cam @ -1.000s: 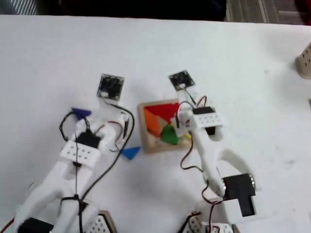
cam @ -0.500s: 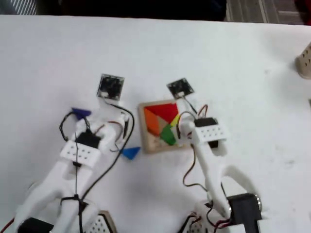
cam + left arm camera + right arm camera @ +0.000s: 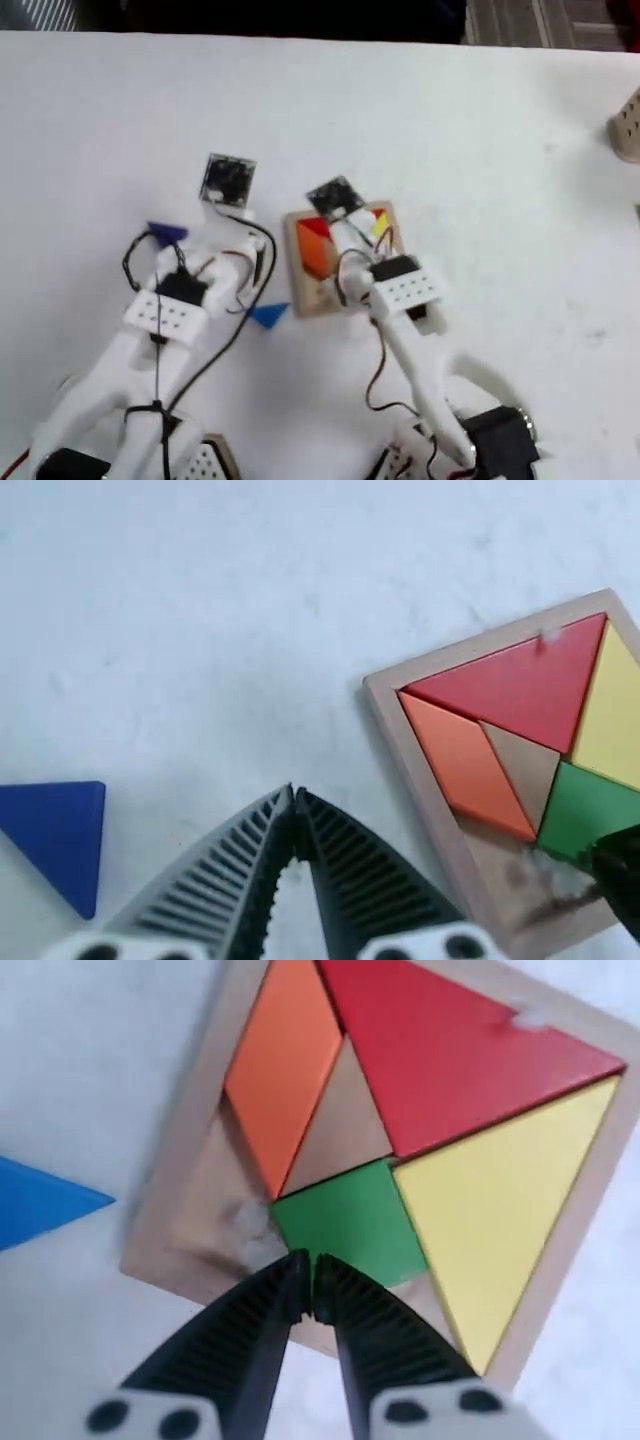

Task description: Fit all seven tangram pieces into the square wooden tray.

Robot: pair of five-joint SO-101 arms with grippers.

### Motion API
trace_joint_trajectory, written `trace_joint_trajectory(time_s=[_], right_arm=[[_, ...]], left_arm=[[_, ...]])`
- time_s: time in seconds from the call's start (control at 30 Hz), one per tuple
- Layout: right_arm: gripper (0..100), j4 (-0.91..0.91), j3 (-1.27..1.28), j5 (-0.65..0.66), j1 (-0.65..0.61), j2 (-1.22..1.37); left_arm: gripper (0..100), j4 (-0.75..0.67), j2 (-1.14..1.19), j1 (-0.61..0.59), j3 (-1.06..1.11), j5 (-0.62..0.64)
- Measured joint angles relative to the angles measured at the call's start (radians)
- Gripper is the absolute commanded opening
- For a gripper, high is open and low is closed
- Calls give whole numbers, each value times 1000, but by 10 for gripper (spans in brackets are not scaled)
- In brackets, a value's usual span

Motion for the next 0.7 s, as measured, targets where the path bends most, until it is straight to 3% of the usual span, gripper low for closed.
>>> trace_joint_trajectory(time_s=[0.3,0.7], right_arm=[[18,-9,-14,0,-46,66],[18,-11,-28,58,23,78]], left_arm=[[23,0,0,0,0,0],[23,0,0,0,0,0]])
